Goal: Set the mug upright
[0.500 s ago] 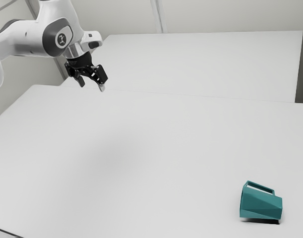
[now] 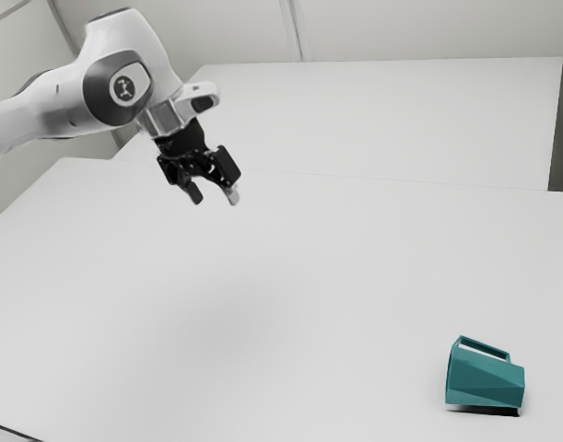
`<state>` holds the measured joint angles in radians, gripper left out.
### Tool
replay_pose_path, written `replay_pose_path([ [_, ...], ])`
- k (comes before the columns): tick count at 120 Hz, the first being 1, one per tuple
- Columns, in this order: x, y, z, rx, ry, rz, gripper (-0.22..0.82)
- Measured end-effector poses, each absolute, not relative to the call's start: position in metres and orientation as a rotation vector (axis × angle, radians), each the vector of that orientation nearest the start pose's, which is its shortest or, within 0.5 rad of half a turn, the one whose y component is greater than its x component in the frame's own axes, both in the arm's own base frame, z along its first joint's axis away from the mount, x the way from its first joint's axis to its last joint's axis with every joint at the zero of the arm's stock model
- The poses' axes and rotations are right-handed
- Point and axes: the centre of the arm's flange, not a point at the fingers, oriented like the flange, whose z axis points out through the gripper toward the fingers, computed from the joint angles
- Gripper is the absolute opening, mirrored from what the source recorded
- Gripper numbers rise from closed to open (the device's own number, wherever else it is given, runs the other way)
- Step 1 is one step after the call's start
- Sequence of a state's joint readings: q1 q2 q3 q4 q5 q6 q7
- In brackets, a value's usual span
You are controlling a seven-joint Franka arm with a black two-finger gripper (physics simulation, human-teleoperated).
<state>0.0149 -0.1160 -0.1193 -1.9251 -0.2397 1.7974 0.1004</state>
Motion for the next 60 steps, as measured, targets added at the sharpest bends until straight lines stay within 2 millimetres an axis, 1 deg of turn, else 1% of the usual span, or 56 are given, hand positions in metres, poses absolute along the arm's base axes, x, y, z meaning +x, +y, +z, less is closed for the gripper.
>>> replay_pose_path([
  [16, 0.518, -0.099, 0.514, -3.449, 0.254, 0.135, 0.60],
  [26, 0.508, -0.123, 0.493, -3.483, 0.291, 0.238, 0.60],
  [34, 0.499, -0.139, 0.481, -3.502, 0.318, 0.303, 0.60],
  [41, 0.493, -0.145, 0.470, -3.526, 0.315, 0.361, 0.60],
  [52, 0.488, -0.150, 0.459, -3.553, 0.304, 0.415, 0.60],
  [60, 0.482, -0.164, 0.454, -3.561, 0.338, 0.447, 0.60],
])
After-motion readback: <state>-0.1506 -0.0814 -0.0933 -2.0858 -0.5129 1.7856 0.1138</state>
